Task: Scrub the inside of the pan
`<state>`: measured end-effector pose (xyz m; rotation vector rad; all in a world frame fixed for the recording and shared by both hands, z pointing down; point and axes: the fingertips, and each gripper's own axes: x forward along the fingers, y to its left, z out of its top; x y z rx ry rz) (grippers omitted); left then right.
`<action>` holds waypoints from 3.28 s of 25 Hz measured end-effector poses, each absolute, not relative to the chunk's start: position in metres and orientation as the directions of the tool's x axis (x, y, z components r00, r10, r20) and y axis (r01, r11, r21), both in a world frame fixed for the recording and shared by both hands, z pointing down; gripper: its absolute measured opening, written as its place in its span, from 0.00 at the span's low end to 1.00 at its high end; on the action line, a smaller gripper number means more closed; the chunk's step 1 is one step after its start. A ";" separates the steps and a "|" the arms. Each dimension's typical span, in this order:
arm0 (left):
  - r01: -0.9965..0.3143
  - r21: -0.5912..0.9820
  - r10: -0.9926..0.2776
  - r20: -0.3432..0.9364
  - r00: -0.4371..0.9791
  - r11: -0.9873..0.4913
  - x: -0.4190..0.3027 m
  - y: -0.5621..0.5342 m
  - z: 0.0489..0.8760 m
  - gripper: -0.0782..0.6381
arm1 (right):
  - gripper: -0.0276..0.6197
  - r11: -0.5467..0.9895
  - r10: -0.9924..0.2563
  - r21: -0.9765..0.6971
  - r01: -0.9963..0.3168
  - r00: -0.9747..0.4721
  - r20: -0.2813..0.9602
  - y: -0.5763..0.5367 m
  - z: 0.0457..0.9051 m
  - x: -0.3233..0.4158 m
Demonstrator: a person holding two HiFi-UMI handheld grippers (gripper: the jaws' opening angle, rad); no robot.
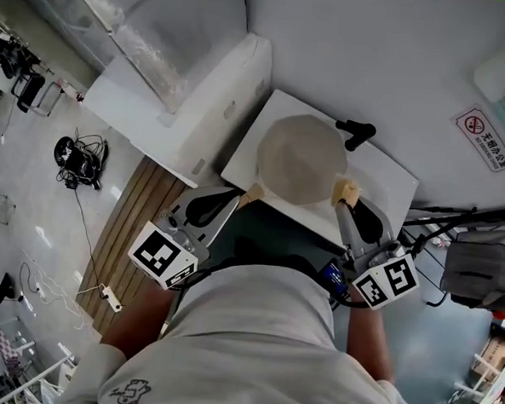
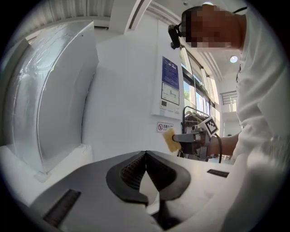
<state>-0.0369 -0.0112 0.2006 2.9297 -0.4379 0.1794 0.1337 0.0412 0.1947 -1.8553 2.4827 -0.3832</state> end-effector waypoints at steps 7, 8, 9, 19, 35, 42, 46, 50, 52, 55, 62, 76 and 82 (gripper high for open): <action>-0.283 0.160 -0.253 0.187 0.949 -0.946 -0.034 -0.037 0.231 0.11 | 0.16 0.257 -0.936 -0.216 -0.942 -0.299 0.187 0.004 0.220 0.130; -0.288 0.167 -0.254 0.196 0.947 -0.943 -0.032 -0.040 0.237 0.11 | 0.16 0.260 -0.934 -0.220 -0.940 -0.303 0.192 -0.001 0.224 0.132; -0.293 0.172 -0.256 0.207 0.944 -0.941 -0.031 -0.043 0.242 0.11 | 0.16 0.263 -0.931 -0.225 -0.938 -0.308 0.196 -0.007 0.227 0.134; -0.327 0.180 -0.237 0.392 0.889 -0.928 -0.008 -0.067 0.333 0.25 | 0.16 0.315 -0.889 -0.261 -0.913 -0.380 0.256 -0.067 0.271 0.157; -0.375 0.249 -0.111 0.686 0.719 -0.893 -0.008 -0.062 0.513 0.48 | 0.16 0.250 -0.837 -0.366 -0.896 -0.390 0.383 -0.117 0.386 0.201; -0.398 0.263 -0.067 0.758 0.649 -0.879 -0.011 -0.055 0.569 0.48 | 0.16 0.203 -0.822 -0.375 -0.904 -0.366 0.437 -0.133 0.429 0.215; -0.420 0.253 -0.066 0.788 0.613 -0.871 -0.016 -0.055 0.589 0.48 | 0.16 0.165 -0.813 -0.393 -0.905 -0.350 0.465 -0.144 0.454 0.220; -0.416 0.258 -0.046 0.803 0.594 -0.872 -0.017 -0.052 0.606 0.48 | 0.16 0.139 -0.798 -0.381 -0.914 -0.332 0.503 -0.154 0.477 0.227; -0.410 0.262 -0.033 0.809 0.587 -0.874 -0.018 -0.049 0.611 0.48 | 0.16 0.125 -0.788 -0.369 -0.921 -0.318 0.527 -0.158 0.488 0.231; -0.398 0.248 -0.028 0.820 0.572 -0.883 -0.020 -0.048 0.617 0.40 | 0.16 0.092 -0.774 -0.353 -0.931 -0.290 0.564 -0.165 0.505 0.237; -0.370 0.261 0.006 0.824 0.566 -0.892 -0.021 -0.045 0.619 0.33 | 0.16 0.003 -0.771 -0.339 -0.941 -0.218 0.598 -0.192 0.537 0.249; -0.337 0.311 0.062 0.809 0.585 -0.889 -0.022 -0.042 0.620 0.33 | 0.15 0.039 -0.749 -0.338 -0.940 -0.252 0.613 -0.249 0.568 0.213; -0.334 0.316 0.064 0.805 0.591 -0.888 -0.023 -0.041 0.618 0.33 | 0.15 0.187 -0.699 -0.355 -0.916 -0.378 0.607 -0.254 0.570 0.163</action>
